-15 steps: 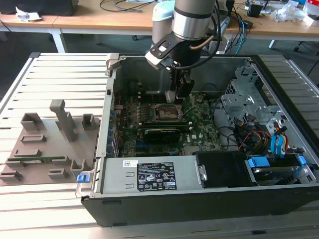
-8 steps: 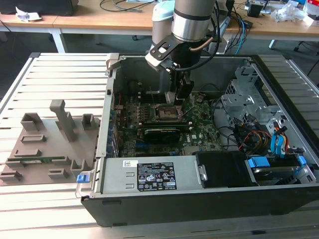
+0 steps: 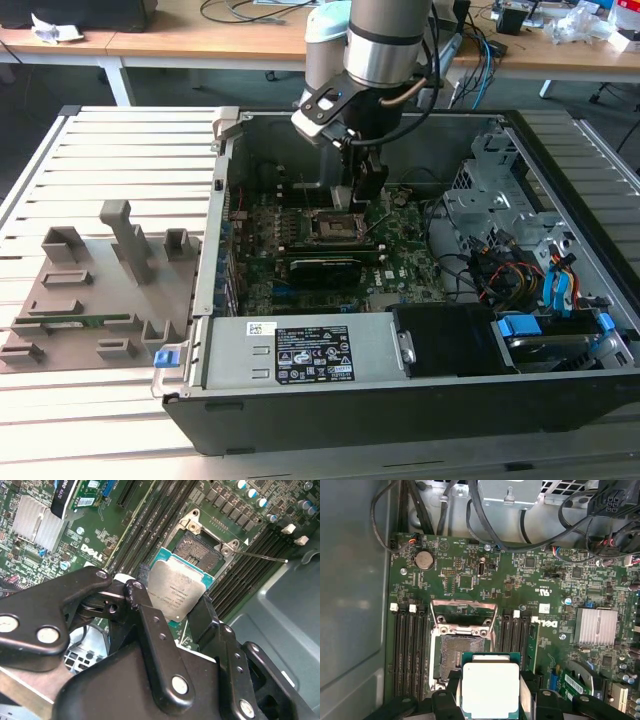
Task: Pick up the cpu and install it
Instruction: 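Place the cpu into insertion slot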
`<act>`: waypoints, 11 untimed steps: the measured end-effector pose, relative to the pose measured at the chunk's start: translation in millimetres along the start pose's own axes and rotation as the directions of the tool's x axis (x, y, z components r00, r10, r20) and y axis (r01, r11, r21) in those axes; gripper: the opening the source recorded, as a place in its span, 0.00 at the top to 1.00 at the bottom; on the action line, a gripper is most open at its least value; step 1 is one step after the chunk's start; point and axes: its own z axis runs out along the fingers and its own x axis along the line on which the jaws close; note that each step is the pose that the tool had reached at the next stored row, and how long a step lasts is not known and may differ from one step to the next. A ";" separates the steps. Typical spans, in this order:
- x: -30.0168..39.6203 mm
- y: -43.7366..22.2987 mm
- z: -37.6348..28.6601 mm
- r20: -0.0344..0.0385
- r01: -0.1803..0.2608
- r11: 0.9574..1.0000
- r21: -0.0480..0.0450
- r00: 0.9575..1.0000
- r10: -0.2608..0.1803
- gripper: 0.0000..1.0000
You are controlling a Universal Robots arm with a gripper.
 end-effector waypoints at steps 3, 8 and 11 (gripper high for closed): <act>0.0 0.0 0.7 0.000 0.000 1.000 0.000 1.000 0.000 0.45; 0.1 0.1 2.3 0.000 0.000 1.000 0.000 1.000 0.000 0.45; 0.2 0.2 3.4 0.000 0.000 1.000 0.000 1.000 0.000 0.45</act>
